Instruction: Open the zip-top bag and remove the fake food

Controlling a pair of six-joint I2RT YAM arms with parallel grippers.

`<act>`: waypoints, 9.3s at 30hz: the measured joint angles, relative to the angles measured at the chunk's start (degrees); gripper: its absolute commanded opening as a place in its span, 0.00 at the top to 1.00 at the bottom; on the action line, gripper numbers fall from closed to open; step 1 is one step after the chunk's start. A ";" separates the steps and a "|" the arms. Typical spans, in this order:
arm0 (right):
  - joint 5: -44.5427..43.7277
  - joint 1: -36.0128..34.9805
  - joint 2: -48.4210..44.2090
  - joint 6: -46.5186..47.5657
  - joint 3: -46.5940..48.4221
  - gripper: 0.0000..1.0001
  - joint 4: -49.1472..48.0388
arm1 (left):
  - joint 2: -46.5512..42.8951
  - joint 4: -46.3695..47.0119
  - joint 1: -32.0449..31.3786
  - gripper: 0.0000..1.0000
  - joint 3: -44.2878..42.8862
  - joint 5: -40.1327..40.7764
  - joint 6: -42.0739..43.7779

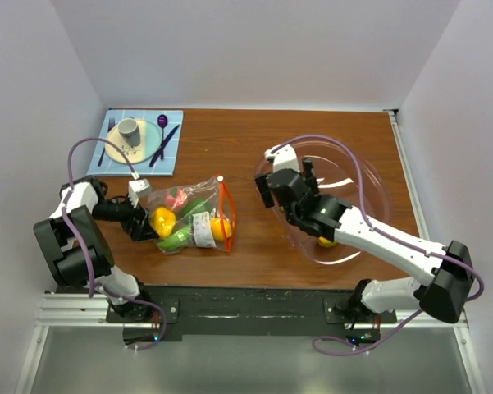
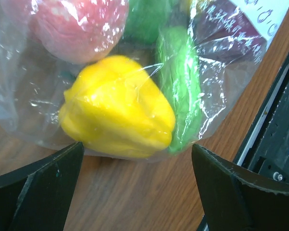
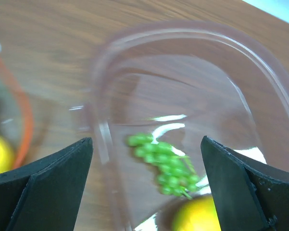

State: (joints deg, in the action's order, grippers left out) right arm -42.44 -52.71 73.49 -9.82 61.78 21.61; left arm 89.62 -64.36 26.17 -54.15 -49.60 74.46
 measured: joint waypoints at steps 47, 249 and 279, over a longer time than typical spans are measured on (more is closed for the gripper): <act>32.89 -9.27 31.61 2.49 -0.74 0.03 -23.23 | 3.06 14.60 -12.83 0.04 -1.33 4.37 -13.38; 30.01 -10.80 20.11 0.81 -0.81 0.89 -25.92 | 0.13 18.16 -31.32 1.00 1.51 27.74 -21.40; -9.35 6.91 7.04 -15.26 -5.07 0.01 3.69 | -6.75 -0.61 -31.52 1.00 -11.17 16.09 -22.88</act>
State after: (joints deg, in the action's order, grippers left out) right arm -51.79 -45.80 80.53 -25.08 56.71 25.30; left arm 82.87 -64.97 -5.34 -65.32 -33.52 51.57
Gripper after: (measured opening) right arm 0.986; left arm 0.018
